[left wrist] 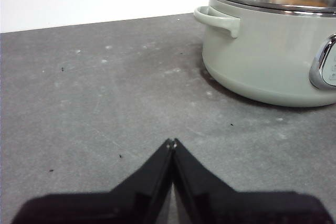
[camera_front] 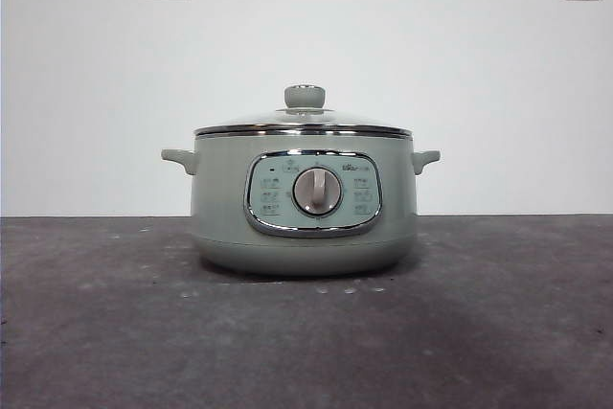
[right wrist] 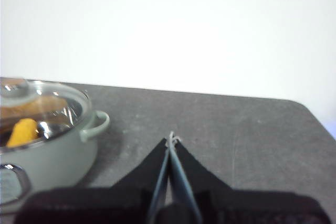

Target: Pick up the corn,open the lid,put the corn in the pot,close the lid

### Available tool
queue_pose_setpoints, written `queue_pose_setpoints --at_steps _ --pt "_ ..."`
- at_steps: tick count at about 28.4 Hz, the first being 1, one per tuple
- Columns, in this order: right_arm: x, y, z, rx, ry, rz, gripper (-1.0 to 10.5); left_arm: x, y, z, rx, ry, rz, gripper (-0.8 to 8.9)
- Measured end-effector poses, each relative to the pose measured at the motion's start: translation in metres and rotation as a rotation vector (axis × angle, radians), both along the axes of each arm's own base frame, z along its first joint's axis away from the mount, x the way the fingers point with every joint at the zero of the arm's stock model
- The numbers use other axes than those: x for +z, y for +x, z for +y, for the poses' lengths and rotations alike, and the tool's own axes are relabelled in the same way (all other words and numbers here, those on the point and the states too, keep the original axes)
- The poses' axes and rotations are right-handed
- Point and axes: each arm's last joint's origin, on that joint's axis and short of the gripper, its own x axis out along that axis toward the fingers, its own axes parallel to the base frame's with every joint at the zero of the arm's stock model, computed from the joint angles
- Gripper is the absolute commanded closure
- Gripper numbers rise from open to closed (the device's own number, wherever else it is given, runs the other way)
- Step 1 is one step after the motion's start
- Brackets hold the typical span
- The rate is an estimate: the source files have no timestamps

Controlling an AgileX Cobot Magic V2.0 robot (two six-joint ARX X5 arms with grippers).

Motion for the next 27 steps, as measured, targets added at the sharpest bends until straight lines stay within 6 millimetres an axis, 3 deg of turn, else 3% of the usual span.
queue_pose_setpoints --at_steps 6,10,20,27 --pt "-0.066 0.017 -0.001 -0.003 0.028 -0.012 9.5 0.000 0.000 0.000 0.000 0.000 0.000 8.17" --pt "-0.098 0.022 -0.001 -0.004 0.036 0.015 9.5 0.000 0.000 0.000 0.000 0.000 0.000 8.17" --pt "-0.134 0.029 -0.001 -0.007 0.038 0.122 9.5 0.000 0.000 0.000 0.000 0.000 0.006 8.17" --pt "-0.134 0.029 -0.001 -0.007 0.038 0.120 9.5 0.000 0.000 0.000 0.000 0.000 0.006 8.17"
